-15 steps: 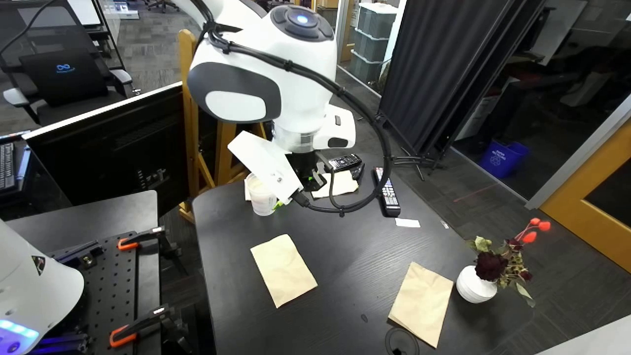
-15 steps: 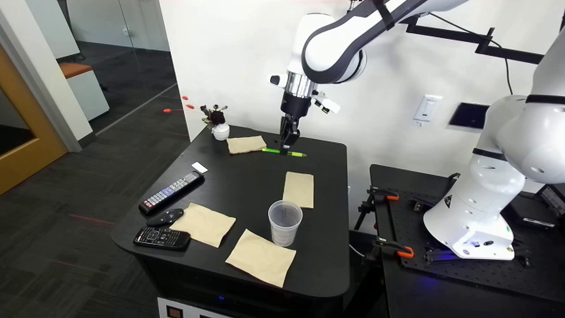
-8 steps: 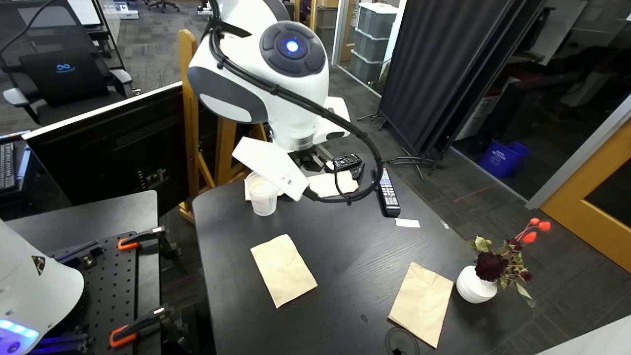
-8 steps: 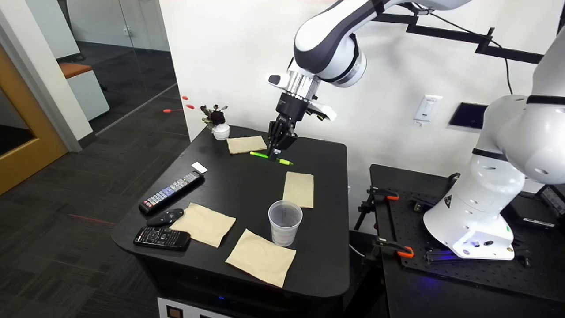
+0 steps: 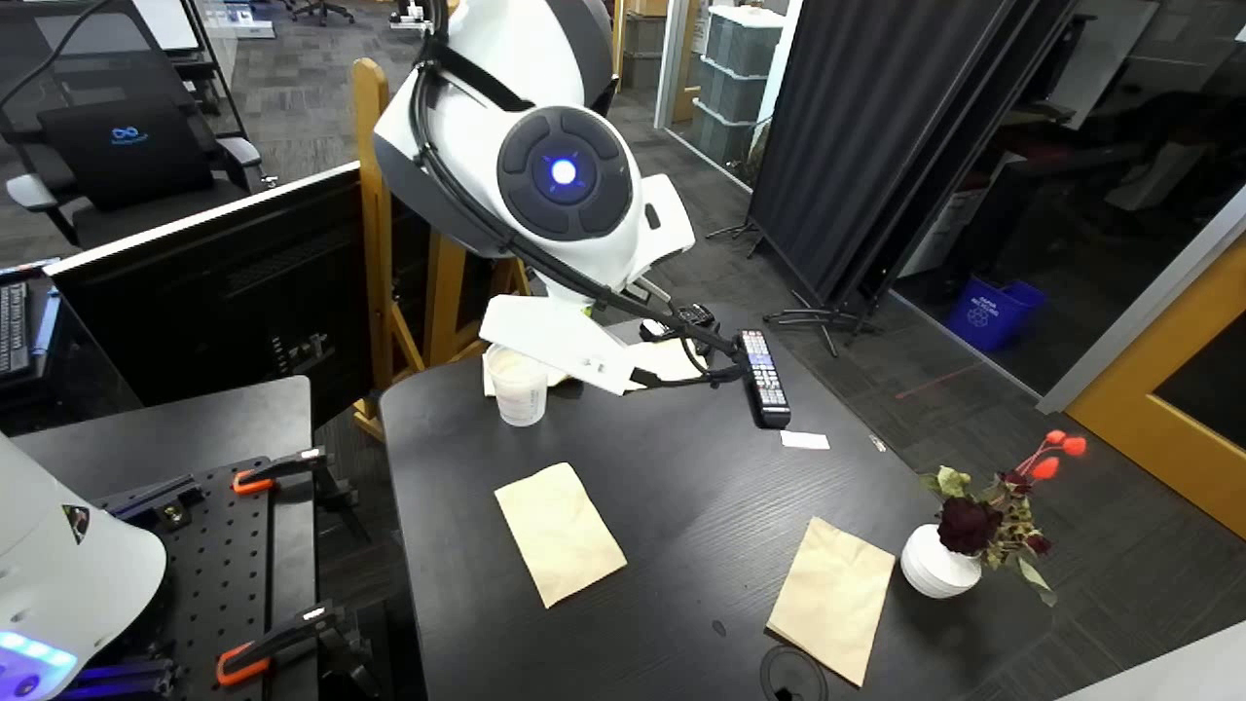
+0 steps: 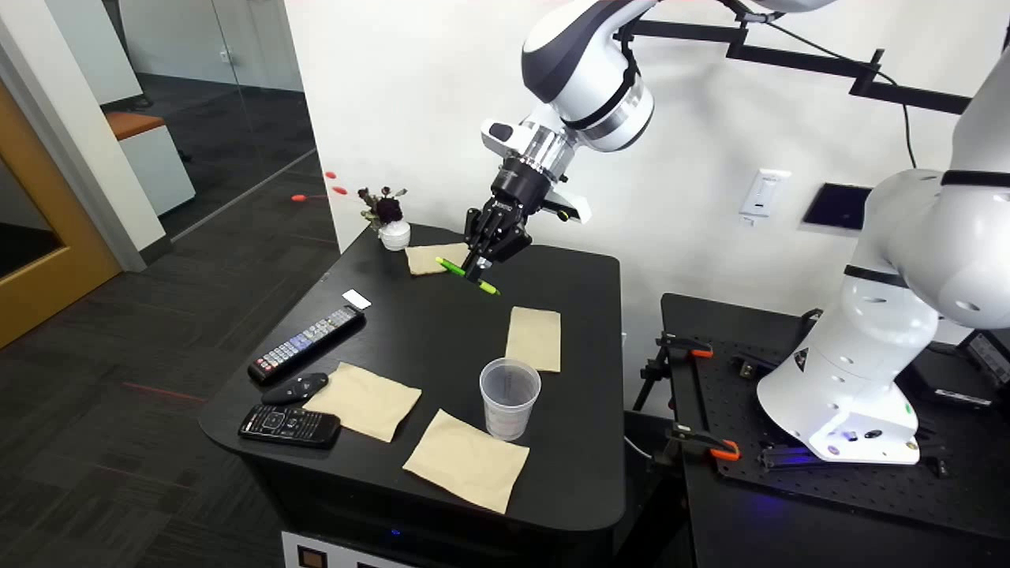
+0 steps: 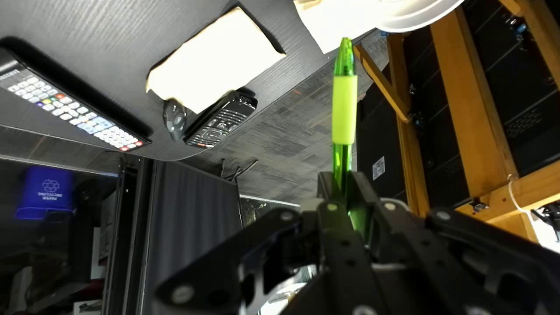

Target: Put the pen in the cup

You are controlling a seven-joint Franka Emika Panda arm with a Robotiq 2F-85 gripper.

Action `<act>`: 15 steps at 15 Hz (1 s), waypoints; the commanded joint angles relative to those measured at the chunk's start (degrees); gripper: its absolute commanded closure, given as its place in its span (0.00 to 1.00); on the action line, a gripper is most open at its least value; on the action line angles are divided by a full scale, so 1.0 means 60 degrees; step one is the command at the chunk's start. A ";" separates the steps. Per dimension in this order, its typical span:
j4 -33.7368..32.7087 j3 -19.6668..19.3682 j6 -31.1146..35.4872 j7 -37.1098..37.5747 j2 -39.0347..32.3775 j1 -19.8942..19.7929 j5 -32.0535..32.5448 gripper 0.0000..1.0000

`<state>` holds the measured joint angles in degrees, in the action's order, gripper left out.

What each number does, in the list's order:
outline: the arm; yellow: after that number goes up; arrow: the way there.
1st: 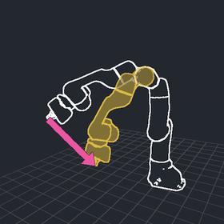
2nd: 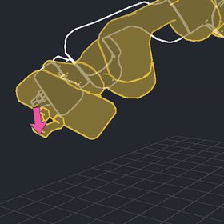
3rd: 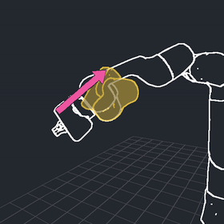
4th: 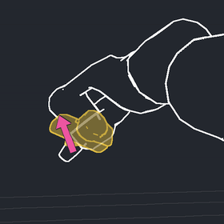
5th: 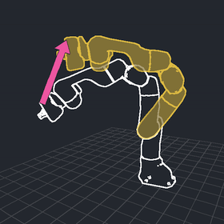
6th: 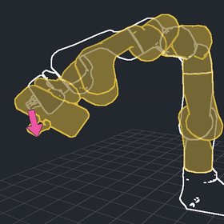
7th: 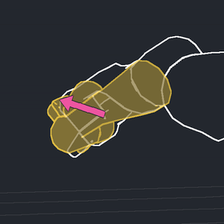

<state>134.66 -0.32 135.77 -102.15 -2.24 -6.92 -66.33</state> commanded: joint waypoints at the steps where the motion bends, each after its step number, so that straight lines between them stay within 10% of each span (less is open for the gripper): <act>1: -0.0013 -0.0199 -0.0019 0.0016 0.0004 0.0190 0.0014 0.88; 11: 0.0042 -0.0353 -0.2832 -0.5897 -0.0472 0.0108 -0.3761 0.97; 14: 0.0220 -0.0647 -0.4791 -0.6404 -0.0722 -0.0036 -0.3601 0.97; 15: 0.0109 -0.0617 -0.3878 -0.6001 -0.0650 0.0203 -0.3606 0.97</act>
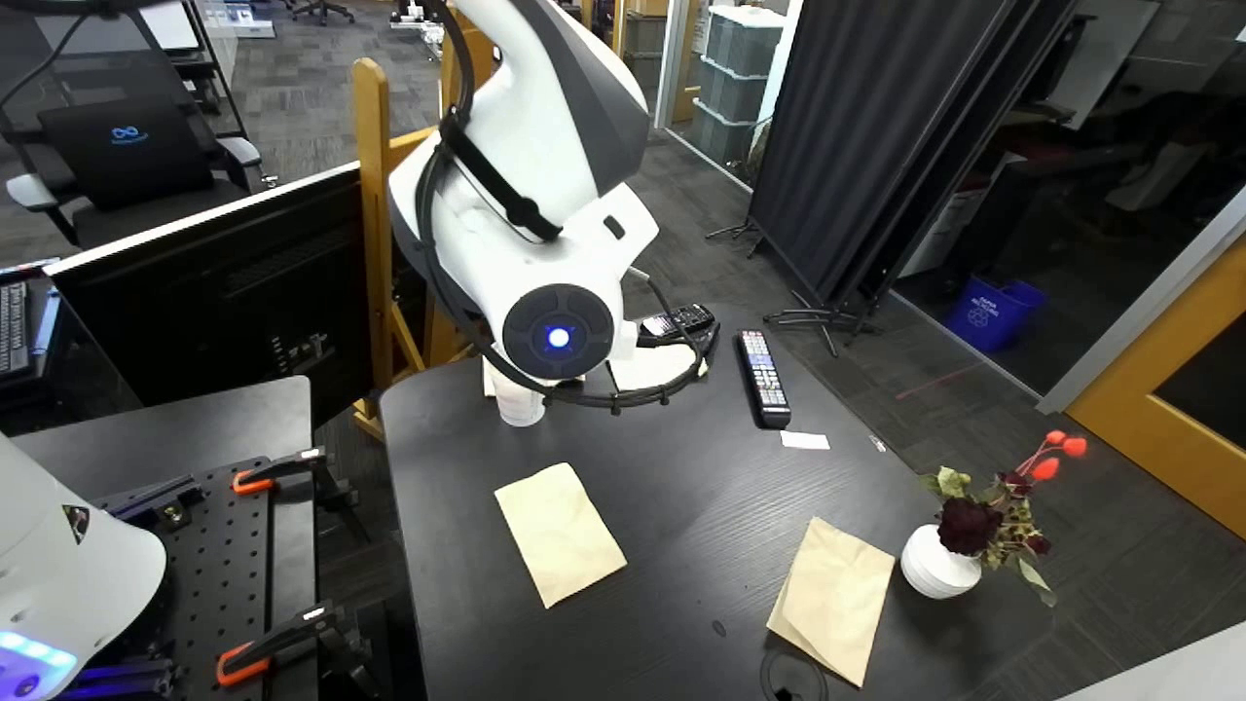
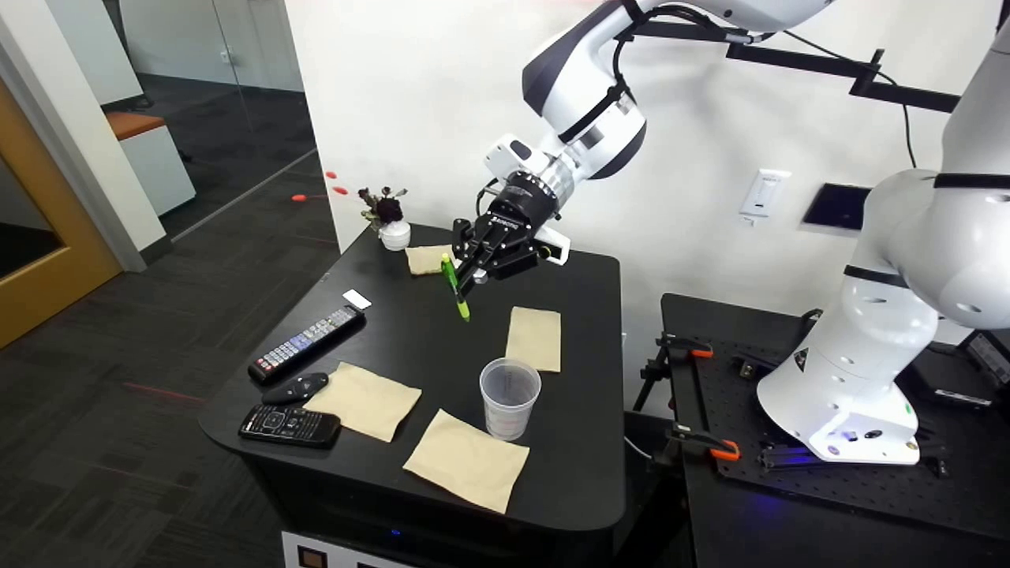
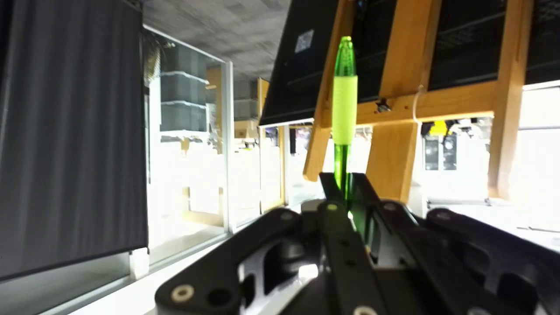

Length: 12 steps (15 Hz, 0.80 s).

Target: Put the pen in the cup

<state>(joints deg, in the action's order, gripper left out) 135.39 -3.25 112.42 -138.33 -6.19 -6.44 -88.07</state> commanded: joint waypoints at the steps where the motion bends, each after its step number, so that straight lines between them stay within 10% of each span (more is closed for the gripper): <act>1: 0.0015 -0.0186 -0.0160 0.0001 -0.0067 0.0111 0.0017 0.88; 12: 0.0229 -0.0234 -0.1467 -0.1501 -0.0276 0.0028 0.0029 0.97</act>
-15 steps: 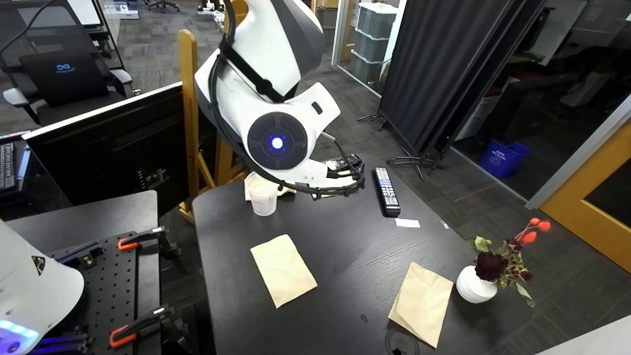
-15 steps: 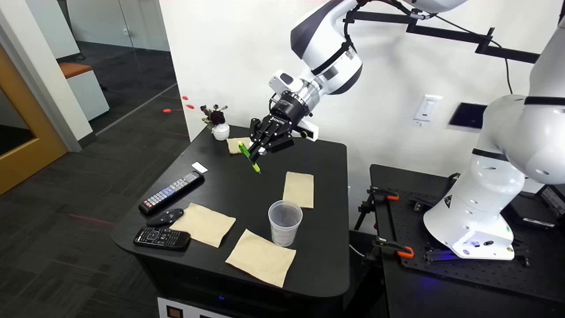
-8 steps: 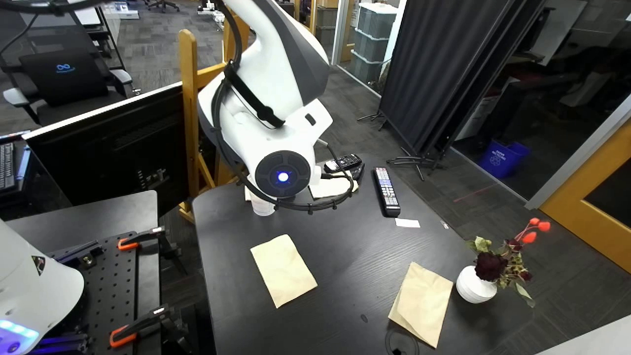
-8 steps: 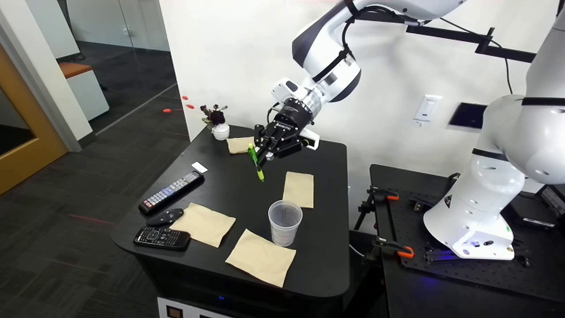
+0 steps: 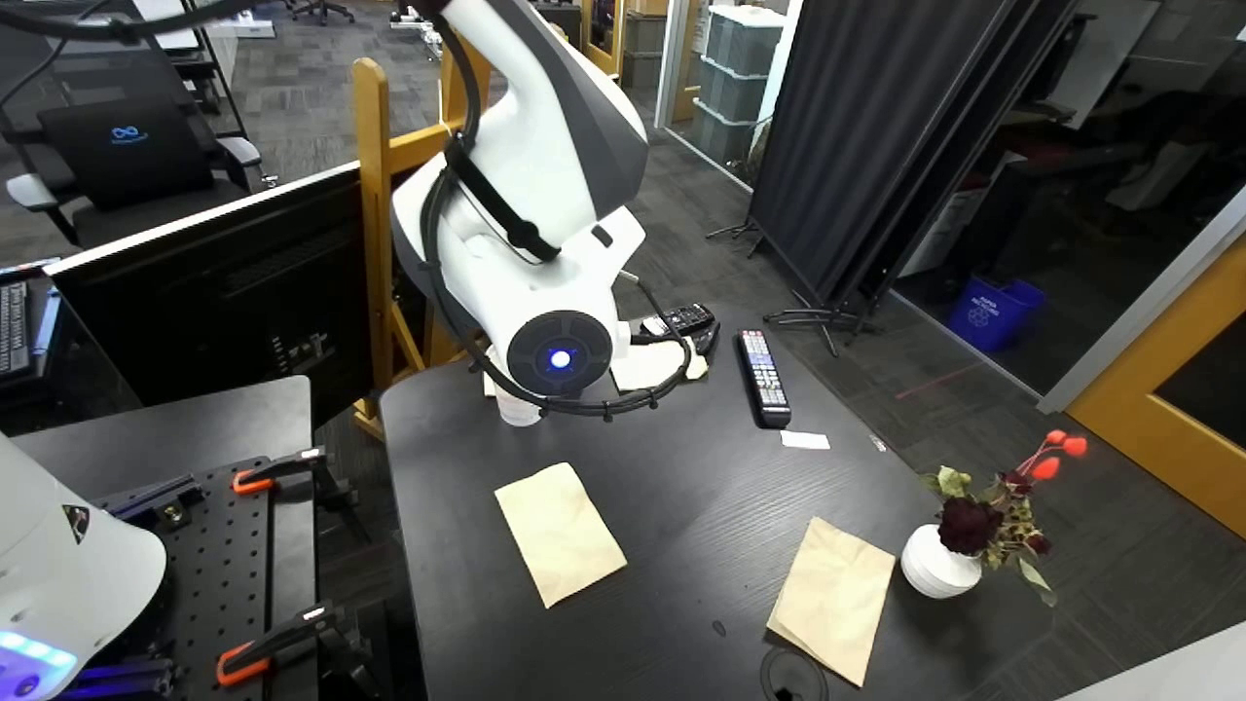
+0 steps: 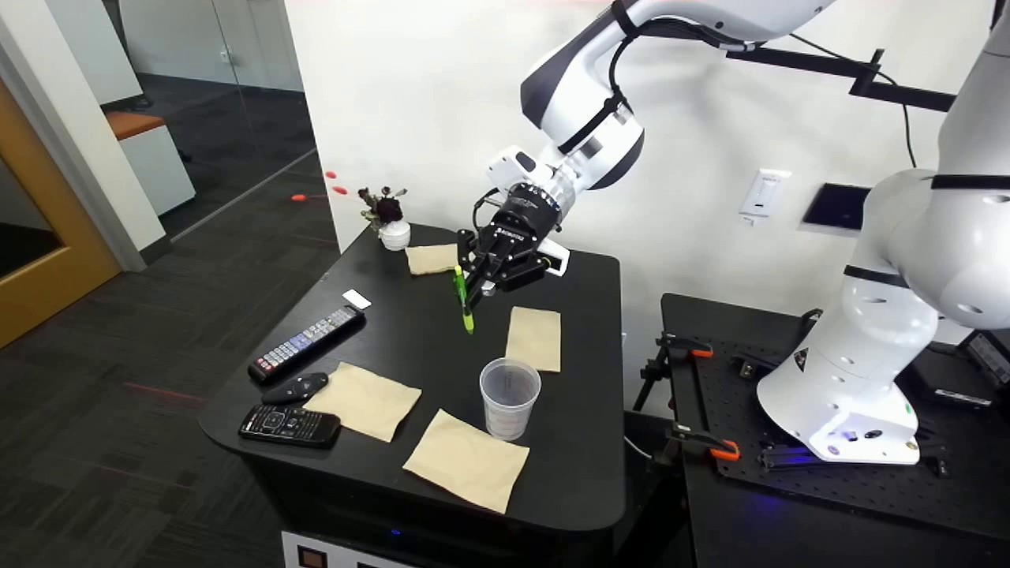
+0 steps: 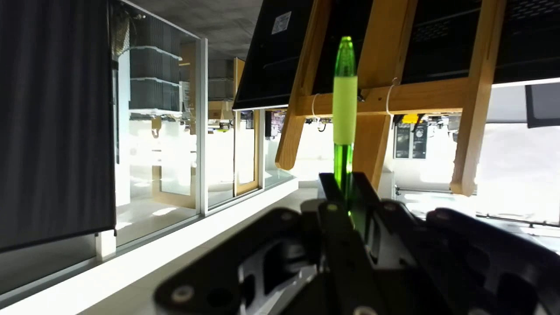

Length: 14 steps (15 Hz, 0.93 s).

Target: Put the pen in the cup

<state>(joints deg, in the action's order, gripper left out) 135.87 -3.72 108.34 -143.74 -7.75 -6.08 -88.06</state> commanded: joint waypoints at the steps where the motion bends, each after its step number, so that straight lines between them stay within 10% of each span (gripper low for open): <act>1: 0.0190 -0.0183 -0.1018 -0.0680 -0.0053 -0.0049 0.0064 0.97; 14: 0.0582 -0.0665 -0.1087 -0.0783 -0.0771 -0.0074 0.1026 0.97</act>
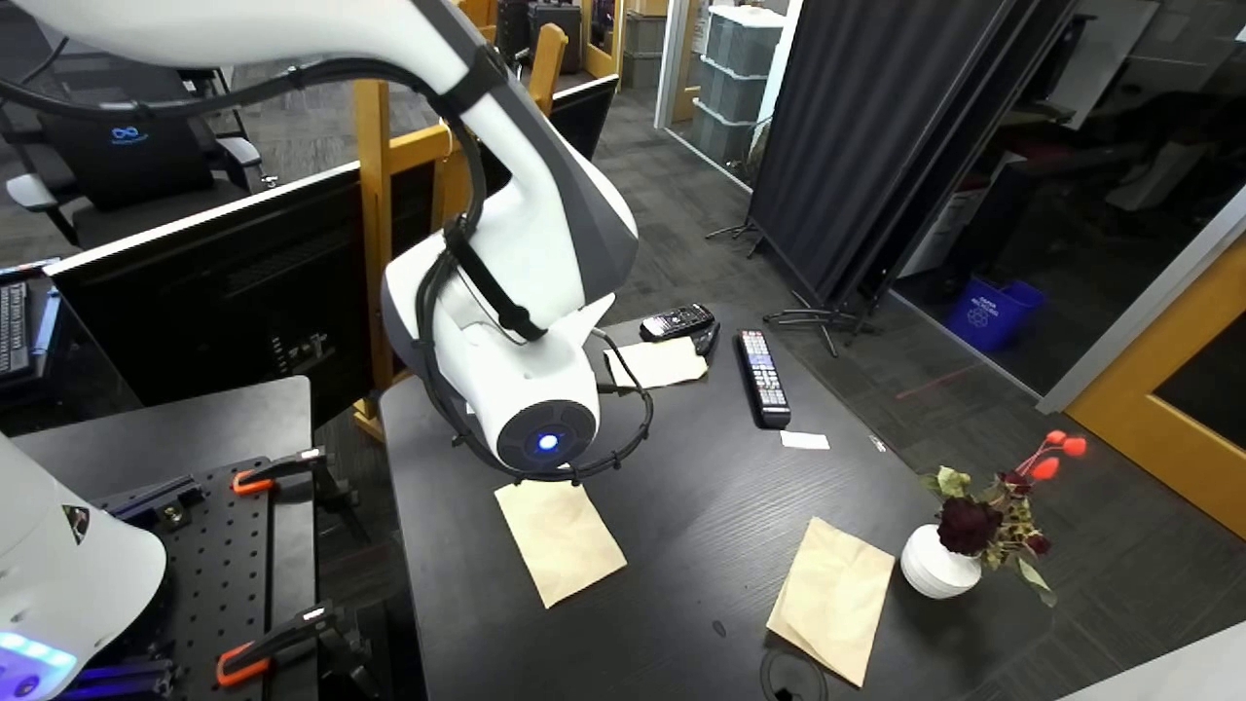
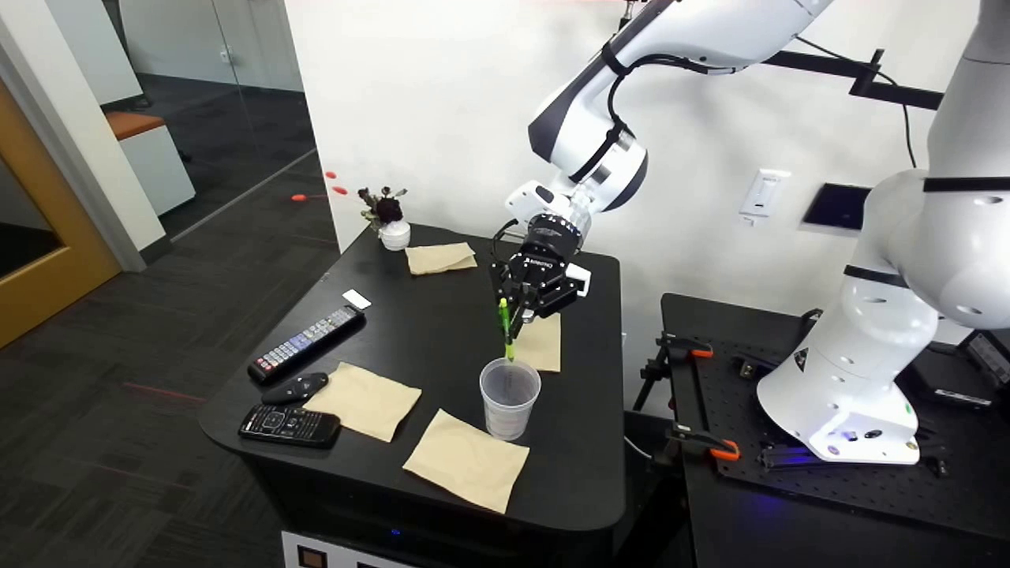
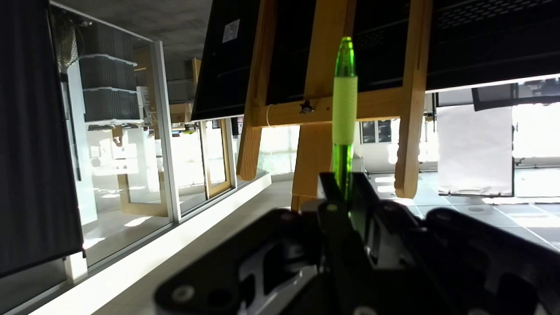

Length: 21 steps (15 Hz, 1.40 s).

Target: Put the pen in the cup

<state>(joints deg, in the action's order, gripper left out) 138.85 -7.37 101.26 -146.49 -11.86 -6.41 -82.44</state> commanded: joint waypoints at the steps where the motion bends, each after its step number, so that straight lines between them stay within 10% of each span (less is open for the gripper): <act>1: 0.0089 -0.0061 0.0122 -0.0383 -0.0149 -0.0012 0.0103 0.97; 21: 0.0122 -0.0109 0.0911 -0.0434 -0.0296 0.0071 0.0250 0.97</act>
<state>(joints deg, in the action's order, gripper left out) 139.17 -8.03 105.05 -149.12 -14.60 -6.31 -81.33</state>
